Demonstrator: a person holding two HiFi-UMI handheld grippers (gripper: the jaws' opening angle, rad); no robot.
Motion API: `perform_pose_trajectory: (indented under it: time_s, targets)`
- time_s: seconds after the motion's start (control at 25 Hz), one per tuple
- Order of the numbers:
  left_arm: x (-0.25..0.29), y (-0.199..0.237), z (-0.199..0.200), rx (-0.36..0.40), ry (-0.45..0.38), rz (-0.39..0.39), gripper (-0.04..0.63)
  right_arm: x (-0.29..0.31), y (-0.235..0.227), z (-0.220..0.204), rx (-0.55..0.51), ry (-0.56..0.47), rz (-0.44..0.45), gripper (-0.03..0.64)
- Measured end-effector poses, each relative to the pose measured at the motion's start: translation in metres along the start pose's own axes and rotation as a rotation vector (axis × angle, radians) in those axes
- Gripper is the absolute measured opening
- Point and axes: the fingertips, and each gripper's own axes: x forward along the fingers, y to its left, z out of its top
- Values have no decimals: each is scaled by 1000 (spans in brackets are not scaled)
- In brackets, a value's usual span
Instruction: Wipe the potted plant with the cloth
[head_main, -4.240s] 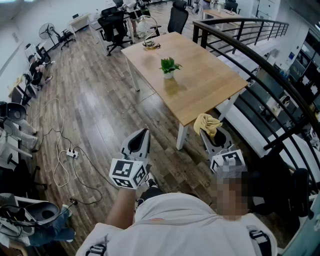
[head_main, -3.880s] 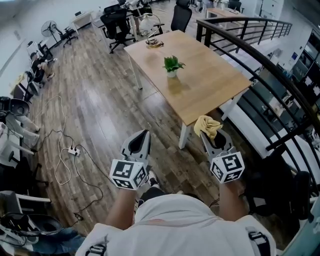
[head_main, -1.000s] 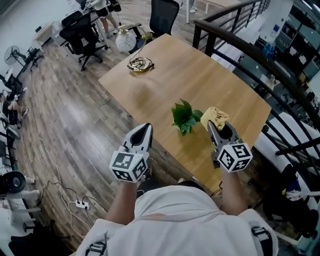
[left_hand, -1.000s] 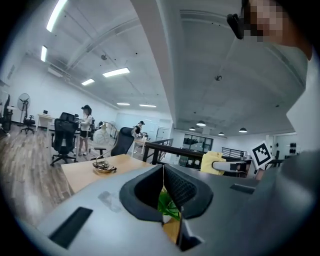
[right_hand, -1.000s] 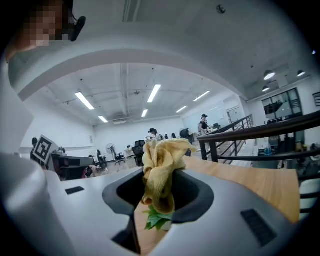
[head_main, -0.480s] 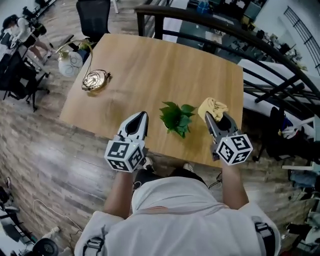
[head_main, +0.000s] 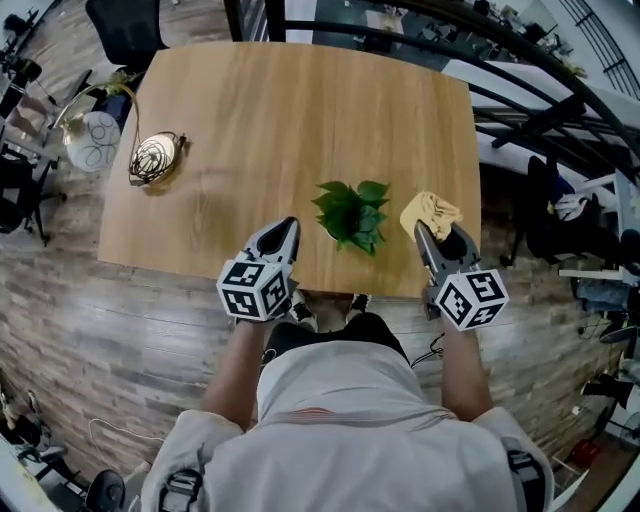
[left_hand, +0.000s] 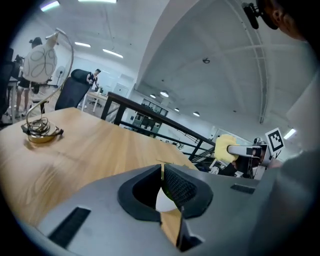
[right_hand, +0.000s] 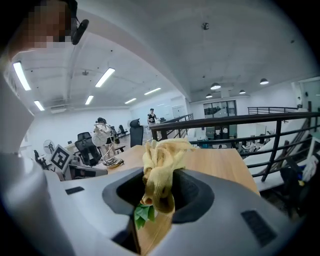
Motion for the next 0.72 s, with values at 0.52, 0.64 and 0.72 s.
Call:
perform_pose_trajectory:
  time_s: [0.52, 0.64, 0.72]
  targets:
    - [62, -4, -93, -376, 259, -164, 117, 35, -1, -13, 31, 54, 95, 189]
    - [67, -8, -96, -417, 269, -177, 117, 38, -7, -16, 44, 64, 102, 189]
    - [71, -8, -98, -454, 275, -180, 117, 42, -6, -17, 42, 71, 125, 189]
